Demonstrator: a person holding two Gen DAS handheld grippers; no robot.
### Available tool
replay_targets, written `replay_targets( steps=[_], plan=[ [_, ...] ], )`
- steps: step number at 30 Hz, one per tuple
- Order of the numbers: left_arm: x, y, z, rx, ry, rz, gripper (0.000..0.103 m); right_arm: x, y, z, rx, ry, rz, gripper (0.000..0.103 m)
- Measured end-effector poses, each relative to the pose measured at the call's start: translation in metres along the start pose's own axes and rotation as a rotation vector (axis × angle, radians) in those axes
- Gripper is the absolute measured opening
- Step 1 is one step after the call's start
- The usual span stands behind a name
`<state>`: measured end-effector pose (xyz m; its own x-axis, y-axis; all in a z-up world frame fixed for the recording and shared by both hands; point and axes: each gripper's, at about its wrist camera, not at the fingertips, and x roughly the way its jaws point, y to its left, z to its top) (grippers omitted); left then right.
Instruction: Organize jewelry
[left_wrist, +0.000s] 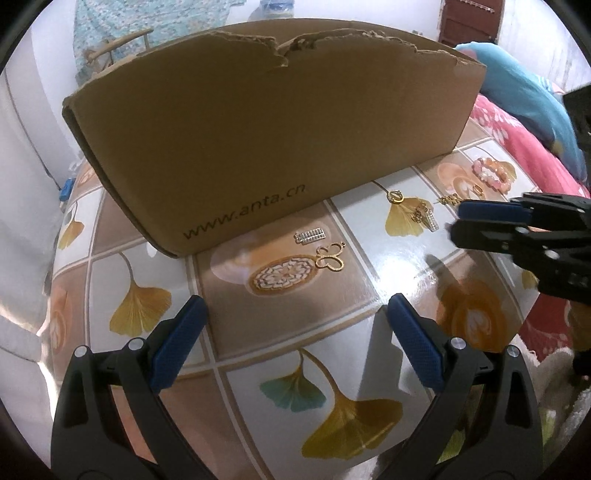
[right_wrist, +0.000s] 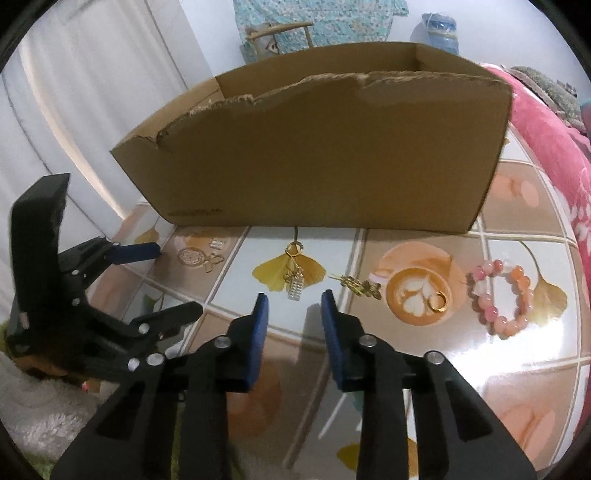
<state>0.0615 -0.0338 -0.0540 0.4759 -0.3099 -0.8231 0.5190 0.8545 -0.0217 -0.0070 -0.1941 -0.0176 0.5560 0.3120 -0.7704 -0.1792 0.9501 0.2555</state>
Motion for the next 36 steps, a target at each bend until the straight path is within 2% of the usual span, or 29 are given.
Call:
replay_targets(
  steps=[7, 10, 12, 16, 29, 32, 34, 36],
  plan=[
    [0.0, 0.002, -0.001, 0.017, -0.007, -0.012, 0.095, 0.013, 0.012, 0.006, -0.055, 0.018, -0.081, 0.018],
    [0.0, 0.002, 0.0, 0.025, -0.01, -0.017, 0.095, 0.017, 0.014, 0.009, -0.067, 0.025, -0.098, 0.015],
    [0.0, 0.002, 0.0, 0.03, -0.008, -0.02, 0.095, 0.02, 0.017, 0.011, -0.079, 0.03, -0.114, 0.009],
    [0.0, 0.001, 0.002, 0.038, -0.01, -0.024, 0.095, 0.022, 0.015, 0.012, -0.065, 0.042, -0.107, 0.005],
    [-0.002, 0.002, 0.002, 0.037, -0.004, -0.022, 0.095, 0.01, 0.003, 0.001, -0.044, 0.063, -0.106, 0.003],
    [-0.003, 0.002, 0.002, 0.033, -0.009, -0.021, 0.095, 0.005, -0.003, 0.002, -0.026, 0.052, -0.07, 0.003],
    [-0.002, 0.002, 0.002, 0.033, -0.009, -0.021, 0.095, 0.002, -0.005, 0.005, -0.015, 0.037, -0.035, 0.005],
    [-0.003, 0.003, 0.001, 0.031, -0.008, -0.02, 0.095, 0.003, -0.003, 0.008, -0.031, 0.029, -0.023, 0.012]
  ],
)
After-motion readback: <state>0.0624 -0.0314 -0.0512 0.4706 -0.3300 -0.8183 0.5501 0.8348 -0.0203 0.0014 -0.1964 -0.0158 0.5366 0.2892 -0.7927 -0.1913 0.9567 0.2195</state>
